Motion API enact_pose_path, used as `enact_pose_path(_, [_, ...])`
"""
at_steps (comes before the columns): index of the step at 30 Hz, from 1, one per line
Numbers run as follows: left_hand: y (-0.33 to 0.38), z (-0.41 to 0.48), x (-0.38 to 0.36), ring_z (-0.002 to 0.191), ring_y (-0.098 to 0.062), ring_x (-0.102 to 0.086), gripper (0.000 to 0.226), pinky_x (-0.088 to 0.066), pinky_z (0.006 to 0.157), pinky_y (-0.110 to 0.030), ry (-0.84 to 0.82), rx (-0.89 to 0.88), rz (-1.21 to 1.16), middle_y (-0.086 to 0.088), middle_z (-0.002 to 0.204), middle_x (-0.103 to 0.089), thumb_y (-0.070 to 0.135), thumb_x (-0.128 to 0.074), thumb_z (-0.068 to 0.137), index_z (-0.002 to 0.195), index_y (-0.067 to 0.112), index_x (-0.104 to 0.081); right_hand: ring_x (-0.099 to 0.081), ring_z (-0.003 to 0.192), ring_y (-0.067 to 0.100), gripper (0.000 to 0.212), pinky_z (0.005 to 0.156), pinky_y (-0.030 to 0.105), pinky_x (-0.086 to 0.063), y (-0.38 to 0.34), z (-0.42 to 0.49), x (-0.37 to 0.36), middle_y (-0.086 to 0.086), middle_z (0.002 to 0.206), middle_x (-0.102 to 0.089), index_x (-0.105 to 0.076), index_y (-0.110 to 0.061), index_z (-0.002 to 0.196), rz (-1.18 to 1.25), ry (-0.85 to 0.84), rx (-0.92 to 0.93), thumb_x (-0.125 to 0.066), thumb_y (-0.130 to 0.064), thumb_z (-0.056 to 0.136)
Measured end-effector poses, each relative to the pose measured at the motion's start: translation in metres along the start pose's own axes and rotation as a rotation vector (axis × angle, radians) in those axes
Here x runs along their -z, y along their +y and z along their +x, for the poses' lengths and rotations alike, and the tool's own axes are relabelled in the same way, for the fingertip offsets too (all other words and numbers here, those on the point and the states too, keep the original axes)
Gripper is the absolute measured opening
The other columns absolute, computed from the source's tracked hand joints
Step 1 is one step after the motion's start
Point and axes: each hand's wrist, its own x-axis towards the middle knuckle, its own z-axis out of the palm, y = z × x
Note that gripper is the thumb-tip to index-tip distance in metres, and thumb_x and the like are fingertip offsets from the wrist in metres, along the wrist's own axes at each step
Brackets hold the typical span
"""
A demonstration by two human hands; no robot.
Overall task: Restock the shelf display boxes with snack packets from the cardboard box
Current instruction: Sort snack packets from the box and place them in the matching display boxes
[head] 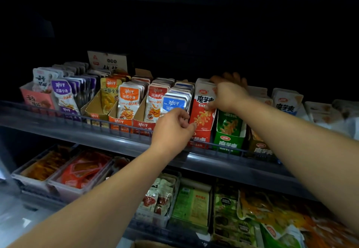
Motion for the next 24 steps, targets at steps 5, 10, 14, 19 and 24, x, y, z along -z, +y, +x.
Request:
enact_pose_path(5, [0.001, 0.0, 0.001, 0.074, -0.012, -0.066, 0.019, -0.06, 0.082, -0.042, 0.002, -0.013, -0.016, 0.005, 0.071, -0.065, 0.026, -0.076, 0.091, 0.106, 0.019, -0.066, -0.025, 0.142, 0.03, 0.093, 0.111, 0.044, -0.024, -0.01, 0.004, -0.001, 0.003, 0.149, -0.037, -0.033, -0.033, 0.147, -0.045, -0.04, 0.0, -0.084, -0.049, 0.071])
enact_pose_path(10, [-0.001, -0.006, -0.001, 0.073, -0.009, -0.064, 0.015, -0.062, 0.079, -0.038, 0.005, -0.023, -0.095, 0.008, 0.075, -0.064, 0.021, -0.077, 0.091, 0.102, 0.02, -0.067, -0.027, 0.141, 0.031, 0.092, 0.109, 0.043, -0.028, -0.006, -0.002, -0.002, 0.003, 0.15, -0.037, -0.031, -0.033, 0.148, 0.039, -0.039, 0.002, -0.083, -0.045, 0.074])
enact_pose_path(14, [-0.001, -0.009, -0.001, 0.078, -0.011, -0.064, 0.01, -0.059, 0.077, -0.032, 0.08, -0.038, -0.096, 0.008, 0.083, -0.066, 0.022, -0.076, 0.091, 0.098, 0.021, -0.069, -0.026, 0.142, 0.031, 0.097, 0.11, 0.043, -0.031, 0.005, -0.005, -0.003, 0.001, 0.152, -0.037, -0.032, -0.035, 0.15, 0.131, -0.014, 0.006, -0.086, -0.048, 0.07])
enact_pose_path(19, [0.002, -0.005, -0.001, 0.076, -0.011, -0.059, 0.012, -0.056, 0.073, -0.029, 0.105, -0.019, -0.097, 0.002, 0.089, -0.063, 0.025, -0.076, 0.091, 0.096, 0.023, -0.065, -0.03, 0.142, 0.031, 0.094, 0.109, 0.045, -0.034, 0.012, -0.017, -0.002, 0.002, 0.153, -0.04, -0.037, -0.031, 0.149, 0.188, 0.071, 0.03, -0.085, -0.049, 0.071])
enact_pose_path(24, [0.006, -0.009, 0.007, 0.074, -0.012, -0.058, 0.007, -0.058, 0.077, -0.036, 0.081, -0.01, -0.071, -0.002, 0.088, -0.065, 0.022, -0.069, 0.095, 0.099, 0.018, -0.065, -0.037, 0.132, 0.028, 0.064, 0.105, 0.043, -0.034, 0.018, -0.061, 0.007, 0.004, 0.137, -0.05, -0.05, -0.026, 0.14, 0.265, 0.197, 0.102, -0.074, -0.047, 0.084])
